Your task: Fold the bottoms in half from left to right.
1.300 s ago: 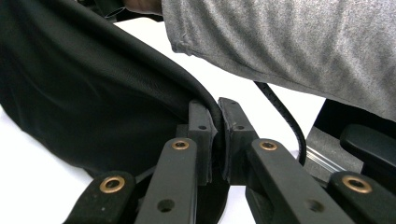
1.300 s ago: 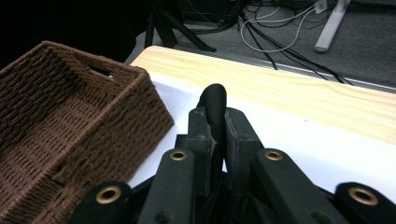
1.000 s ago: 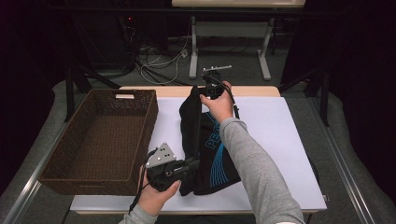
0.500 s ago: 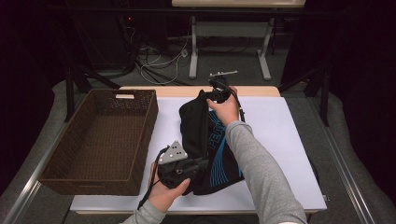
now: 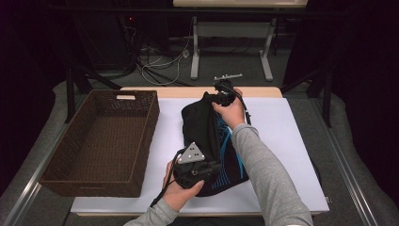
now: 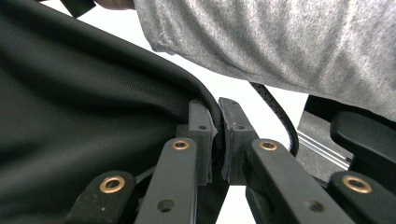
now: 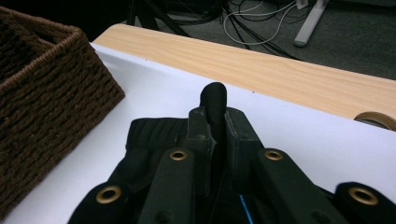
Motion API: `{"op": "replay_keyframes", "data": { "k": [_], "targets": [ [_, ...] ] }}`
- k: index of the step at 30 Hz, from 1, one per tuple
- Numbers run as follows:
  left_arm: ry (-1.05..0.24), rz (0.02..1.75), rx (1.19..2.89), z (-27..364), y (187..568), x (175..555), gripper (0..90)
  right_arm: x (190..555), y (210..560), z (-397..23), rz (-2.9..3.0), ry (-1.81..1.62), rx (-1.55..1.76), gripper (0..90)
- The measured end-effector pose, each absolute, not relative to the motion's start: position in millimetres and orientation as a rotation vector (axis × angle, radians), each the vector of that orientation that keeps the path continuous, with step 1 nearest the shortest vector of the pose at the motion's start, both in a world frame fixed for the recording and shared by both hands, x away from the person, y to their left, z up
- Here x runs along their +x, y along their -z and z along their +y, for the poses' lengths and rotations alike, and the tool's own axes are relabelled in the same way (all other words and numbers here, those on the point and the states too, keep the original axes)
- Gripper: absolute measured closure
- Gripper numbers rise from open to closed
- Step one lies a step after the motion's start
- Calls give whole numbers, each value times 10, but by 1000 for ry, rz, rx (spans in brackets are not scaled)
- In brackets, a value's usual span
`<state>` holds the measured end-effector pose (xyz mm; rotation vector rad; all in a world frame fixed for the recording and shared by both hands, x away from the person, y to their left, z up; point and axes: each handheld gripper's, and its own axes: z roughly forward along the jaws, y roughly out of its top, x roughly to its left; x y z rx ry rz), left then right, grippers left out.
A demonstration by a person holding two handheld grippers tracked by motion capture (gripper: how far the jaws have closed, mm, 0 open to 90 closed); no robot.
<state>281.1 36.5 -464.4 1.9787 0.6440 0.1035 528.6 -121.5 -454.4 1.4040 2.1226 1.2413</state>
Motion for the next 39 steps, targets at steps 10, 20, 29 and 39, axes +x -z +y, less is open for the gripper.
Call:
{"op": "replay_keyframes", "data": {
  "k": [10, 20, 29, 39],
  "targets": [
    [-65, 638, 1991, 229, 4820, 2884, 845, 5300, 4677, -1271, 2138, -1216, 1414, 820],
    [-45, 632, 2007, 119, 4947, 2924, 845, 5327, 4850, -1335, 2146, -1172, 1422, 820],
    [-32, 626, 2024, -29, 4996, 2965, 844, 5340, 4882, -1437, 2133, -1164, 1434, 820],
    [-25, 631, 2039, -171, 5120, 3027, 840, 5322, 4910, -1493, 2129, -1184, 1420, 819]
  ]
}}
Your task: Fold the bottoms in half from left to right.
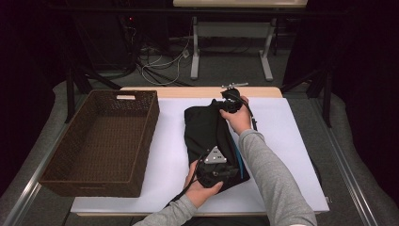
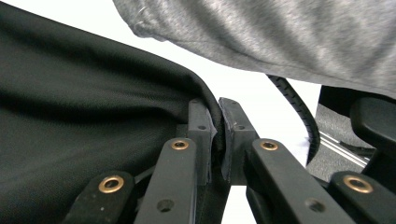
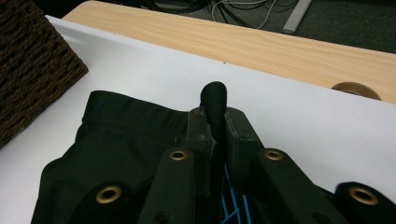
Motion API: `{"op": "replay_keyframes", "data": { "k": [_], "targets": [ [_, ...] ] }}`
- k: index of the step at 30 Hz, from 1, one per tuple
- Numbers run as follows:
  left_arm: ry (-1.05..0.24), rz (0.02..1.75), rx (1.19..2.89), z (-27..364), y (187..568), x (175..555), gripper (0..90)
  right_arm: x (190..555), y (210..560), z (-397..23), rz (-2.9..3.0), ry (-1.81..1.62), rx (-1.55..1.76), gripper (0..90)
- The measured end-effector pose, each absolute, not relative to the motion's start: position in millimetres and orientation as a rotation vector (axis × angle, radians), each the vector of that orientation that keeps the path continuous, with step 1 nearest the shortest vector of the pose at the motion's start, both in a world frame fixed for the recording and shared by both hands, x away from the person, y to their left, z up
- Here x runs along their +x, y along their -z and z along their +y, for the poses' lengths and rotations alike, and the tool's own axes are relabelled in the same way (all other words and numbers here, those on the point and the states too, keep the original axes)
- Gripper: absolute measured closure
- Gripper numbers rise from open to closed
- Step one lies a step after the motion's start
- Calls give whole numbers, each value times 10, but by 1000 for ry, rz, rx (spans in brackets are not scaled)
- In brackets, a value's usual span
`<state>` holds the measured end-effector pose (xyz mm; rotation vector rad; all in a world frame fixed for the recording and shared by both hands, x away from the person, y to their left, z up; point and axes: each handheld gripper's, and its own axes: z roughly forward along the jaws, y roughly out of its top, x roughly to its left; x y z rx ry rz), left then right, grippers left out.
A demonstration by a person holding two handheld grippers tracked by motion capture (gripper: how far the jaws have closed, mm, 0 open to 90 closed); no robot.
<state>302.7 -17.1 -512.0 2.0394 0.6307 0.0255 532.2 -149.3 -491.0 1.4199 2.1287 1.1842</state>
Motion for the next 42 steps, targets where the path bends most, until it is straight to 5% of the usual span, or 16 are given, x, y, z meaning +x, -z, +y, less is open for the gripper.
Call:
{"op": "replay_keyframes", "data": {
  "k": [20, 34, 42],
  "targets": [
    [-26, 648, 2100, -325, 5346, 3094, 814, 5340, 5066, -1484, 2142, -1131, 1397, 819],
    [-14, 659, 2013, -130, 5247, 3041, 566, 5341, 5108, -1529, 2137, -1109, 1400, 818],
    [-64, 674, 2003, 76, 5182, 3011, 527, 5353, 5136, -1515, 2142, -1093, 1385, 818]
  ]
}}
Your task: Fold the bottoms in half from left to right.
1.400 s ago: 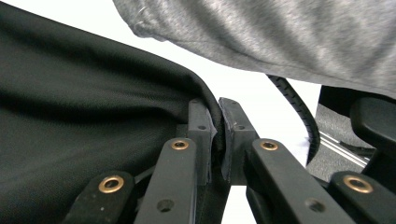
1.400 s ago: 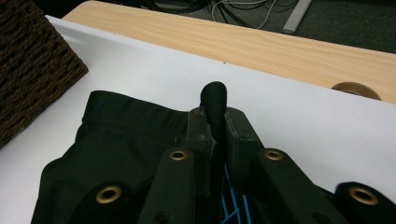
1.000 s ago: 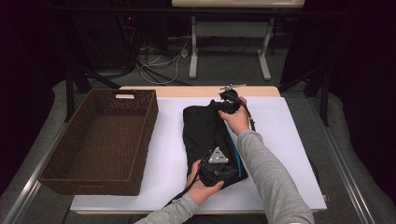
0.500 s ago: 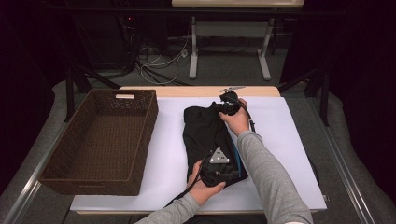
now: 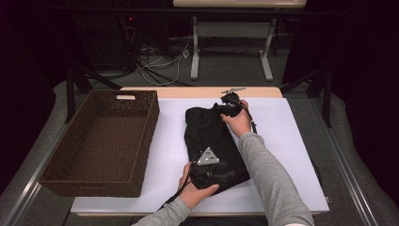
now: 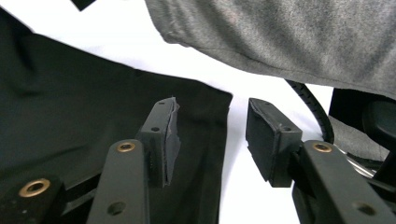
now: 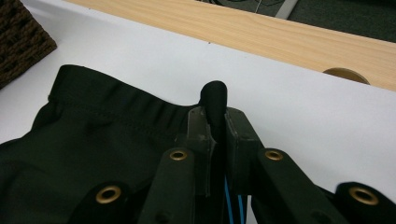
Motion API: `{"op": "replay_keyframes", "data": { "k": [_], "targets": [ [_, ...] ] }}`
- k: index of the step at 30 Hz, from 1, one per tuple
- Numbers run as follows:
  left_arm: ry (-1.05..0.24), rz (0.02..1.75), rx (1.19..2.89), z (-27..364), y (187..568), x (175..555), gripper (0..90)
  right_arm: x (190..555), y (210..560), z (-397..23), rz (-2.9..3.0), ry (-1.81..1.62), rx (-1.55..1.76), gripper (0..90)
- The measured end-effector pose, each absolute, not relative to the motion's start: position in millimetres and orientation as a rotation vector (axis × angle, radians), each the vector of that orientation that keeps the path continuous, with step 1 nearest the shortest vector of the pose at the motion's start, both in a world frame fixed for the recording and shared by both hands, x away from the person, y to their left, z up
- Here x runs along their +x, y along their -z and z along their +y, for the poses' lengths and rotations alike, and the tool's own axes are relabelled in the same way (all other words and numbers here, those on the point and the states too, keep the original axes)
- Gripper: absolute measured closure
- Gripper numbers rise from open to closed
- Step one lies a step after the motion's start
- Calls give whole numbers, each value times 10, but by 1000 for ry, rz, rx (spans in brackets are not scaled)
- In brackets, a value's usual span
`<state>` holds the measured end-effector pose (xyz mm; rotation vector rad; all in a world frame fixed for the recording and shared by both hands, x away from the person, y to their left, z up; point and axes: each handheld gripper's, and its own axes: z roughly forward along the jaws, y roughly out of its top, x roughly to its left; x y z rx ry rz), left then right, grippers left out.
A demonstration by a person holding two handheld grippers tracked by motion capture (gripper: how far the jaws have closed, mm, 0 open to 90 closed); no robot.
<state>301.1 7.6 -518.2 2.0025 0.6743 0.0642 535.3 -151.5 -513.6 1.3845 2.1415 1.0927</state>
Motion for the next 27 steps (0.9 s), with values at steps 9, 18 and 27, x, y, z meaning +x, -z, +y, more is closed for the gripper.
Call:
{"op": "replay_keyframes", "data": {
  "k": [9, 18, 27],
  "targets": [
    [-131, 698, 1970, 395, 5112, 2958, 492, 5396, 5201, -1550, 2124, -1079, 1422, 801],
    [-180, 752, 1950, 646, 5138, 2951, 488, 5370, 5166, -1549, 2097, -1093, 1370, 667],
    [-194, 772, 1946, 710, 5138, 2953, 473, 5318, 5122, -1575, 2079, -1102, 1327, 588]
  ]
}}
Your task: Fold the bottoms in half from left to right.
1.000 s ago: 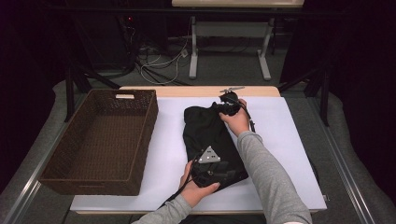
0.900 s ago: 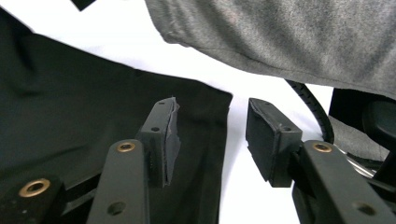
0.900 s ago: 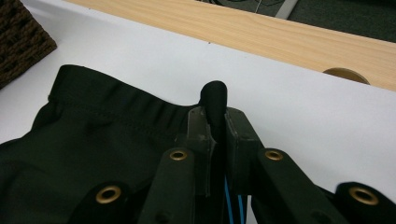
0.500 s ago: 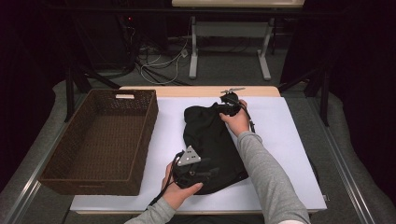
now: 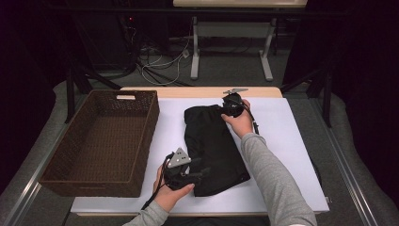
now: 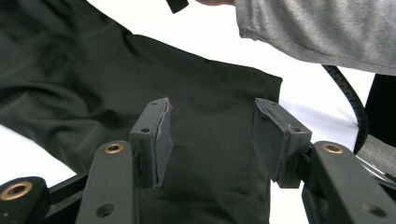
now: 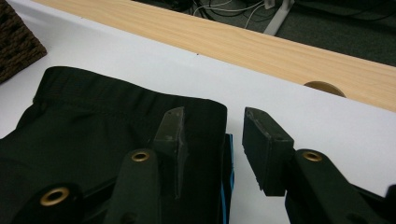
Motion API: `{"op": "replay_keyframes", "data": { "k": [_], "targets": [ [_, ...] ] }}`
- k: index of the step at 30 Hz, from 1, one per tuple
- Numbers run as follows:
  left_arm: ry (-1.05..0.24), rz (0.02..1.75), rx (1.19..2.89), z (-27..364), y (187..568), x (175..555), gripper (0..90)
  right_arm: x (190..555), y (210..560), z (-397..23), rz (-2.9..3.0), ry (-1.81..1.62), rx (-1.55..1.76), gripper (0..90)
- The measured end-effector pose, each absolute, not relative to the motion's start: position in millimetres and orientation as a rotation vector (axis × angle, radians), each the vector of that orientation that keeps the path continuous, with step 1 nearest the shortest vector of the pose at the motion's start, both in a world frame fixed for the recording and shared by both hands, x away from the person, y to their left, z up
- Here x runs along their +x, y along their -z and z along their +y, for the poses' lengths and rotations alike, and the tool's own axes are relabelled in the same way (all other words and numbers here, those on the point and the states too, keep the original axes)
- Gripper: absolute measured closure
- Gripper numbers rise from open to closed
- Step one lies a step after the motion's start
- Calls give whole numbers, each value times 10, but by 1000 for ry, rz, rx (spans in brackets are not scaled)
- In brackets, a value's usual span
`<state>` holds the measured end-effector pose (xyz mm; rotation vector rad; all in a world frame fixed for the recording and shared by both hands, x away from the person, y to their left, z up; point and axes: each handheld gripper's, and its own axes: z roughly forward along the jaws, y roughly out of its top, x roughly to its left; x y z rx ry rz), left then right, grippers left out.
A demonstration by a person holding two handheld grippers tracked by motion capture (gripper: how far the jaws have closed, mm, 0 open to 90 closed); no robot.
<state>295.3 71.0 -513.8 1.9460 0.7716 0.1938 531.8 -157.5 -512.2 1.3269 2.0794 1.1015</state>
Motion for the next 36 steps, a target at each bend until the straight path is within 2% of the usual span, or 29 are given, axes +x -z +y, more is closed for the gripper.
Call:
{"op": "replay_keyframes", "data": {
  "k": [6, 17, 26, 32, 36],
  "targets": [
    [-206, 795, 1933, 754, 5162, 2978, 460, 5258, 5077, -1571, 2091, -1133, 1302, 535],
    [-234, 862, 1890, 871, 5176, 3052, 383, 5130, 4998, -1540, 2105, -1173, 1213, 452],
    [-227, 920, 1835, 927, 5169, 3093, 389, 4940, 4905, -1533, 2121, -1246, 1156, 458],
    [-254, 926, 1837, 948, 5159, 3101, 371, 4808, 4864, -1528, 2130, -1251, 1134, 436],
    [-229, 898, 1825, 979, 5142, 3114, 371, 4712, 4849, -1548, 2125, -1232, 1120, 405]
  ]
}}
